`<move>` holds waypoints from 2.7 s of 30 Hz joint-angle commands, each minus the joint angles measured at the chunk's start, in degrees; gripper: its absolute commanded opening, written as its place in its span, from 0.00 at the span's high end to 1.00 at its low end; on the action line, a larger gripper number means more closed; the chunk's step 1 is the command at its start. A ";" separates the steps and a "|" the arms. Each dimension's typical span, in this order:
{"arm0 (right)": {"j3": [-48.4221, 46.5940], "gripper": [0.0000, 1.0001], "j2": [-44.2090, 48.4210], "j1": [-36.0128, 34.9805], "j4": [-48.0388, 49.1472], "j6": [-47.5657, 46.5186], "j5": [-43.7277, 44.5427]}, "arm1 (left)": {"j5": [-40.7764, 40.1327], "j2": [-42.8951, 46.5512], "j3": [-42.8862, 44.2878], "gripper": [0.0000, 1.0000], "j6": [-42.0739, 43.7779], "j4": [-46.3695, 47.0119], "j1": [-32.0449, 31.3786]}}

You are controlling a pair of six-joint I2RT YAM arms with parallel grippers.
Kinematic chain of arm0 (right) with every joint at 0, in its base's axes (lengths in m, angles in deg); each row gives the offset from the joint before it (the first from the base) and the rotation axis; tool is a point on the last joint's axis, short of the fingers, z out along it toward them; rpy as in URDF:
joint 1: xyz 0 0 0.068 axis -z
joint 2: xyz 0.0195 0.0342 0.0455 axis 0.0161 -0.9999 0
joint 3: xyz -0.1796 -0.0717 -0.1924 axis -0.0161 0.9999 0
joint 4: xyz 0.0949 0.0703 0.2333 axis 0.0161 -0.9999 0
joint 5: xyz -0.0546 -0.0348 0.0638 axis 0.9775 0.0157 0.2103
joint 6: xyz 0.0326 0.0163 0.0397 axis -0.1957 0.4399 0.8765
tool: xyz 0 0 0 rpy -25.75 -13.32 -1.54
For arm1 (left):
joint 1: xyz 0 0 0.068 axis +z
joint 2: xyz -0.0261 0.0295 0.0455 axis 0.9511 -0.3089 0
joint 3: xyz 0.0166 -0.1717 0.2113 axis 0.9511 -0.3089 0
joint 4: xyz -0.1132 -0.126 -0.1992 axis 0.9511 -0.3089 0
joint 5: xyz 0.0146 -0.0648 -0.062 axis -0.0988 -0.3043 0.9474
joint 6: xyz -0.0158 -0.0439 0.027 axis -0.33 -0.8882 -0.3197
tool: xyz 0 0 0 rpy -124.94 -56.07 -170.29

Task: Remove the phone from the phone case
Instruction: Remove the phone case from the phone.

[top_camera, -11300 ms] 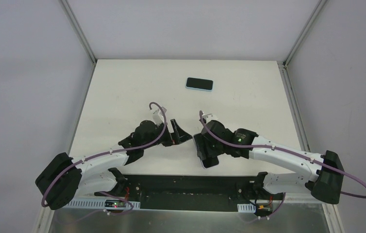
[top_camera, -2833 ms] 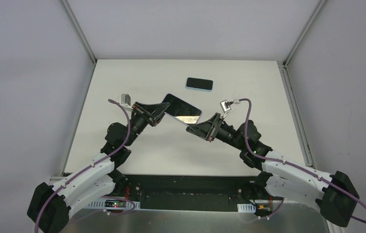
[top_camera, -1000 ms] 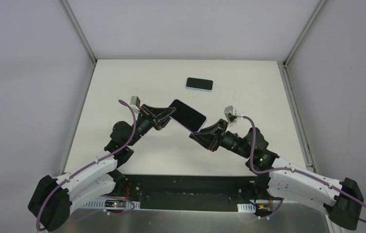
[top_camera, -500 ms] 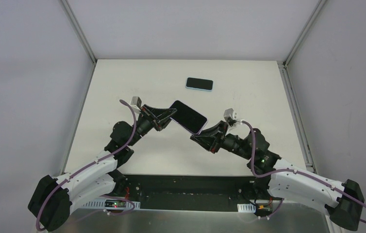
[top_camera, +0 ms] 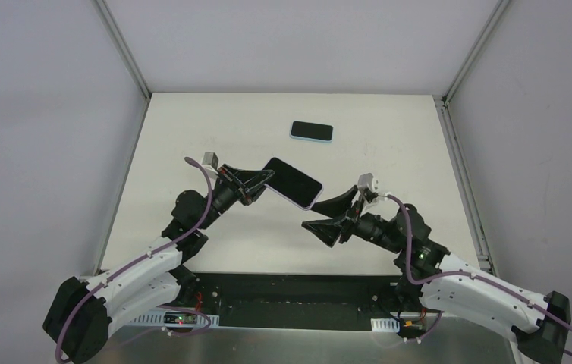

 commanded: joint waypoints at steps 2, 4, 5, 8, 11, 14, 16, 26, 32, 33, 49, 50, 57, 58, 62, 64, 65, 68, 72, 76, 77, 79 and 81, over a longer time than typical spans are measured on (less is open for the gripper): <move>-3.28 0.34 3.27 -0.12 -5.51 0.66 0.98 | -2.66 3.04 0.71 1.00 2.29 2.62 0.75; -3.45 0.31 4.90 -0.12 -9.88 2.62 4.31 | -2.65 3.62 1.05 1.00 2.92 2.21 1.32; -3.40 0.31 6.00 -0.10 -11.53 3.87 6.25 | -2.55 3.87 1.28 1.00 3.20 1.98 1.60; -3.20 0.28 9.74 -0.05 -16.49 7.65 11.76 | -2.94 4.74 1.71 1.00 4.93 1.45 2.34; -3.05 0.18 13.99 -0.11 -20.89 13.16 17.60 | -3.57 6.43 1.81 1.00 8.55 -0.01 2.59; -4.32 0.00 16.81 -0.07 -26.54 20.96 23.71 | -5.41 9.03 0.86 1.00 11.81 -3.05 2.64; -4.59 0.00 18.42 -0.01 -29.24 23.95 26.87 | -6.88 10.28 -0.32 1.00 12.64 -3.94 2.64; -6.16 0.01 17.64 0.36 -30.32 36.57 28.86 | -0.95 11.29 -0.24 1.00 17.73 -4.03 2.64; -6.60 0.08 10.29 3.38 -21.86 44.09 18.60 | 4.09 12.46 2.37 1.00 20.63 -3.41 2.64; -5.77 0.10 9.78 4.32 -19.47 45.49 17.09 | 4.52 12.94 2.54 1.00 20.96 -3.15 2.64; 0.86 0.42 0.74 7.97 2.25 55.55 6.51 | 6.74 14.41 3.66 1.00 19.50 1.45 2.64; 0.99 0.43 0.68 7.99 2.89 55.66 6.34 | 6.60 14.52 3.51 1.00 19.35 1.57 2.64; 1.54 0.48 -1.67 7.99 6.91 57.49 4.93 | 5.78 14.39 3.03 1.00 18.60 2.50 2.64; 1.55 0.48 -2.24 7.97 7.46 57.81 4.88 | 5.74 14.42 3.00 1.00 18.48 2.60 2.64; 1.95 0.52 -3.37 8.00 8.14 58.31 5.34 | 5.53 14.59 2.82 1.00 18.16 2.98 2.64; 2.23 0.54 -3.66 7.97 9.12 58.75 5.40 | 5.43 14.76 2.78 1.00 18.08 3.08 2.64; 2.25 0.55 -3.90 7.98 9.58 58.93 5.26 | 5.40 14.83 2.84 1.00 18.00 3.09 2.64; 2.78 0.57 -4.55 8.05 11.91 60.04 5.32 | 5.33 14.71 2.78 1.00 17.81 3.34 2.64; 3.90 0.58 -5.74 7.97 16.48 62.20 5.63 | 5.35 14.55 2.47 1.00 17.53 3.68 2.64; 4.10 0.61 -7.16 8.05 19.71 63.21 5.41 | 5.21 14.55 2.30 1.00 17.54 3.88 2.64; 4.10 0.62 -7.41 8.02 20.24 63.44 5.40 | 5.19 14.55 2.25 1.00 17.47 3.92 2.64; 4.10 0.64 -8.11 8.02 20.90 63.93 5.25 | 5.16 14.41 2.25 1.00 17.36 4.04 2.64; 4.20 0.66 -8.65 7.99 21.86 64.52 5.16 | 5.00 14.43 2.12 1.00 17.36 4.14 2.64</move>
